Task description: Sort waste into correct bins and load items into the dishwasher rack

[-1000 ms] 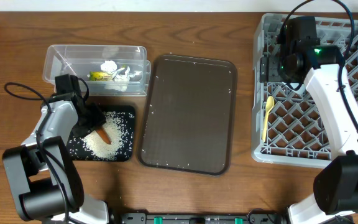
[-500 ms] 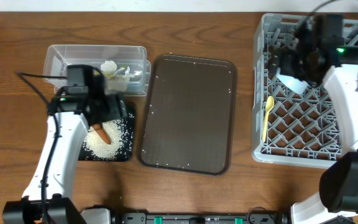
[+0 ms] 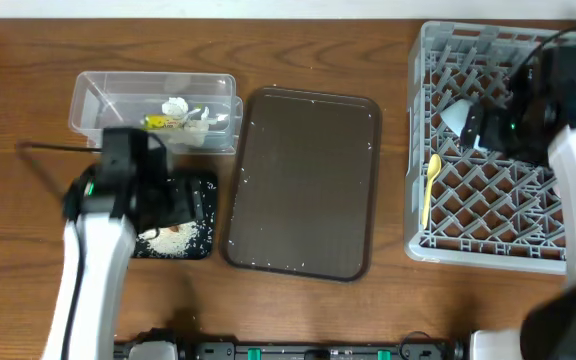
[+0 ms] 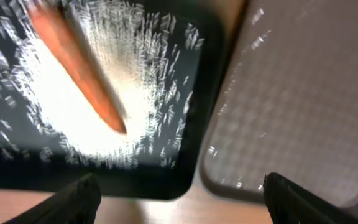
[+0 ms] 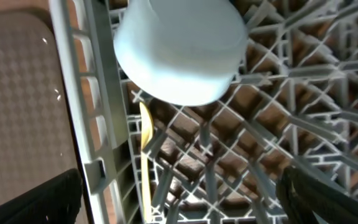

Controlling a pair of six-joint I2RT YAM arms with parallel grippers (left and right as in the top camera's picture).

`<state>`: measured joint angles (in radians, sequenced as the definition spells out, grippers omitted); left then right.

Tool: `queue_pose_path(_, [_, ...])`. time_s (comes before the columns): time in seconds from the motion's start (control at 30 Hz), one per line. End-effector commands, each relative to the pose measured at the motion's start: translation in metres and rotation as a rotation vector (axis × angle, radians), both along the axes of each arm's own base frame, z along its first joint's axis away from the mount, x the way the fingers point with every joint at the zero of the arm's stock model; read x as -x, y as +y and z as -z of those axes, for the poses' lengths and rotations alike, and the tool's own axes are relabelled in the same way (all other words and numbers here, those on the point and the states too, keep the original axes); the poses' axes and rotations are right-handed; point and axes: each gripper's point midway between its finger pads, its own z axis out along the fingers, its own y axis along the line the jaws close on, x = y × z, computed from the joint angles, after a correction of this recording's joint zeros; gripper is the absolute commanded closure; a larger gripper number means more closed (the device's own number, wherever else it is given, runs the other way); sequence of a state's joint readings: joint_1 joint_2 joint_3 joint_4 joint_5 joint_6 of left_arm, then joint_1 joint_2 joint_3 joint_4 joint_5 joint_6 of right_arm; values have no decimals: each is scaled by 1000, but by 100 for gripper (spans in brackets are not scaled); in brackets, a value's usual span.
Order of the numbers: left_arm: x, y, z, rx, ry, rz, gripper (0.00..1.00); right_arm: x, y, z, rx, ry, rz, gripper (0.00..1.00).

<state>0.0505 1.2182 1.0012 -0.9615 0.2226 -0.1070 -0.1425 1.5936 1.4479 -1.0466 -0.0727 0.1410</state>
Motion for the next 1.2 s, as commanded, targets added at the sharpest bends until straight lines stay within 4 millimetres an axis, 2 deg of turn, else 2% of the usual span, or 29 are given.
queue_pose_path(0.0, [10,1,-30,-28,-200,20,15,23,-3,-16,48,-134,3,1])
queue_pose_path(0.07, [17,1,-45,-33,-315,14,14,35,-1,-22,65,-246,5,1])
queue_pose_path(0.13, [24,0,-58,-37,-410,13,8,50,-4,-31,102,-354,20,1])
queue_pose_path(0.3, [32,0,-103,-51,-655,11,7,82,-7,-51,170,-552,57,1])
queue_pose_path(0.4, [40,-1,-112,-54,-702,10,7,102,-5,-56,174,-586,59,1])
queue_pose_path(0.6, [44,-1,-116,-55,-722,10,6,136,1,-47,167,-527,56,1])
queue_pose_path(0.8, [44,-1,-116,-55,-722,10,6,158,4,-22,150,-393,50,1])
queue_pose_path(1.0, [44,-1,-116,-55,-722,11,6,175,7,-6,138,-300,45,1])
queue_pose_path(1.17, [44,-1,-116,-55,-722,11,6,181,7,-1,134,-268,44,1])
